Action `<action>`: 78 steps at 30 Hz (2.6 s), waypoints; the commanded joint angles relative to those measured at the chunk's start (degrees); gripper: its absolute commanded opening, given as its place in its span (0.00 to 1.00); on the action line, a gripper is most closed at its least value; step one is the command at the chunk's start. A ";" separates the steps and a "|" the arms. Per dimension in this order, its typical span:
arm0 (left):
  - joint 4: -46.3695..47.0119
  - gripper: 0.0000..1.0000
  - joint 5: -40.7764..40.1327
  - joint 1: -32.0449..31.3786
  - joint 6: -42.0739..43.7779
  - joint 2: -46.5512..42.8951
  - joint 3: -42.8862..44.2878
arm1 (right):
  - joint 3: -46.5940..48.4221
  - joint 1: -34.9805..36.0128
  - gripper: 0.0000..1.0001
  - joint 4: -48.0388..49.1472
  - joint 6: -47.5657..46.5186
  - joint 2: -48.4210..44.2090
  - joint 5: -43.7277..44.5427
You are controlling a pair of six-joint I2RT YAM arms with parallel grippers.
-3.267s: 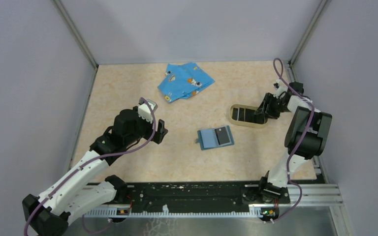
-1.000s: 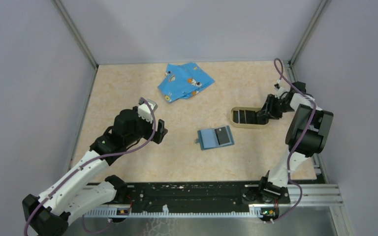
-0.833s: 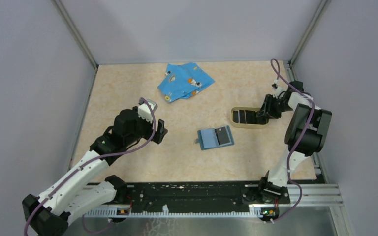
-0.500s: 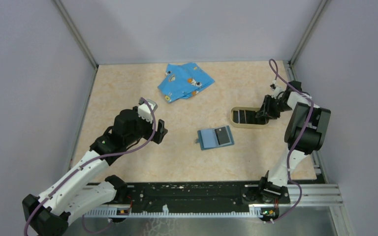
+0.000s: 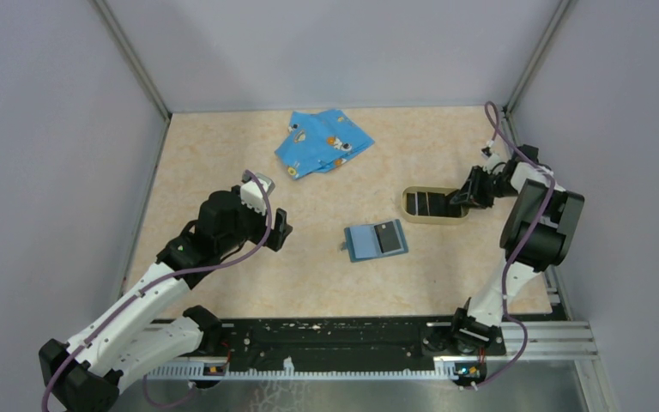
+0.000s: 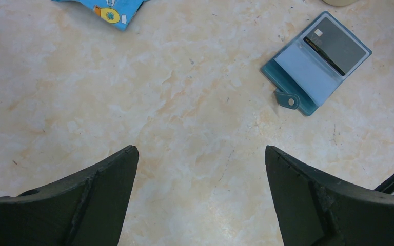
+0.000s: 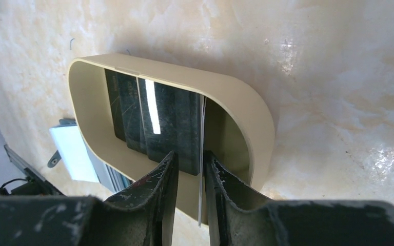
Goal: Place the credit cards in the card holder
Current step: Pick up the credit card from the storage box.
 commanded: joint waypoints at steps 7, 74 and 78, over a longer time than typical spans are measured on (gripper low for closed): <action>-0.10 0.99 -0.09 0.19 0.44 -0.28 -0.02 | 3.22 -1.68 0.22 -0.90 -0.67 0.91 -6.22; -0.19 0.99 -0.18 0.23 0.44 0.16 0.01 | 3.22 -2.77 0.16 -1.68 -0.95 5.45 -17.46; -0.19 0.99 -0.23 0.23 0.44 0.16 -0.03 | 3.33 -2.90 0.15 -1.88 -0.95 5.05 -17.45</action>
